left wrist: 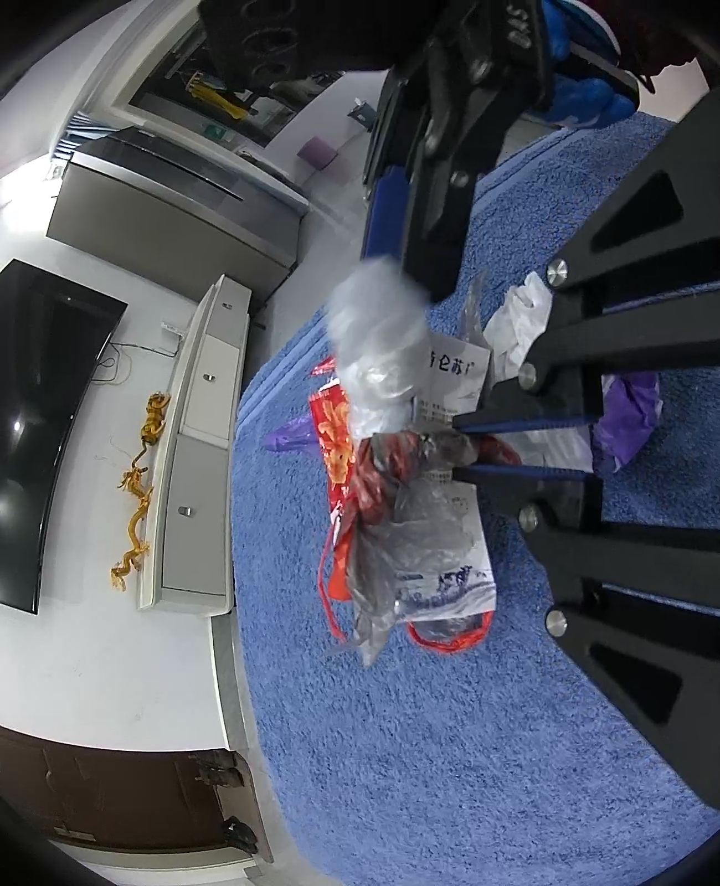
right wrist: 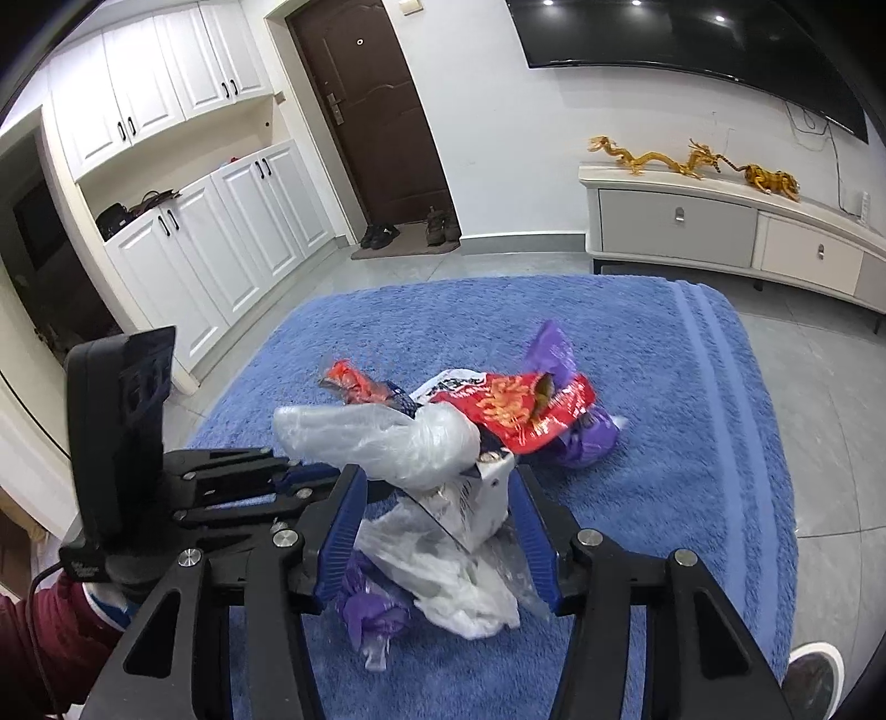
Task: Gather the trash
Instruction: 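Grasp the red-strapped clear bag with the left tool while the right tool grasps a clear bag, then lift the clear bags off the towel with both tools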
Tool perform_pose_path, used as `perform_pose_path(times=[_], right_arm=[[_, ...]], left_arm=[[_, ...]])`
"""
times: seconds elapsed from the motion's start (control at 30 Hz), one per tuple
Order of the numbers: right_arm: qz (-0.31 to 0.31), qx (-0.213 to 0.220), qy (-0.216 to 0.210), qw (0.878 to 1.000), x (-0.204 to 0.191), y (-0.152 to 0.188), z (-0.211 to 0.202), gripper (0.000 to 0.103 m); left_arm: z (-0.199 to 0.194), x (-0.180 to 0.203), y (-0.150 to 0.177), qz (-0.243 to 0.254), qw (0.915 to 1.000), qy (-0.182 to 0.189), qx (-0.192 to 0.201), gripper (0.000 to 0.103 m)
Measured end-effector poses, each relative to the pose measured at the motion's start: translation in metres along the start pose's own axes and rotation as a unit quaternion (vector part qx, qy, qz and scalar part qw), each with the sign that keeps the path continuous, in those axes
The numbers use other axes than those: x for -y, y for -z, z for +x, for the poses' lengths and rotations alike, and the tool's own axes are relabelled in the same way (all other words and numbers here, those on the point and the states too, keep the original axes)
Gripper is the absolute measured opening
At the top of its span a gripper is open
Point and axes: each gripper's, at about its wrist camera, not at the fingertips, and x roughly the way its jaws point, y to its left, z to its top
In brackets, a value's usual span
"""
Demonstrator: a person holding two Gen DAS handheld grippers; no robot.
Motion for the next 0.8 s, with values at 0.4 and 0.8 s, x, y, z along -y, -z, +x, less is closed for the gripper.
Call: perform_pose_path(times=[0.4,0.8], right_arm=[[-0.029,-0.006,-0.002,1.0,-0.009,-0.017,0.031,0.056],[-0.018,-0.026,-0.03,0.999,-0.007,-0.028,0.066,0.041]], left_arm=[[-0.029,-0.021,0.011,-0.032,0.9992,-0.007,0.024,0.009],[-0.052,-0.04,0.033,-0.06,0.9973,-0.022,0.035,0.009]])
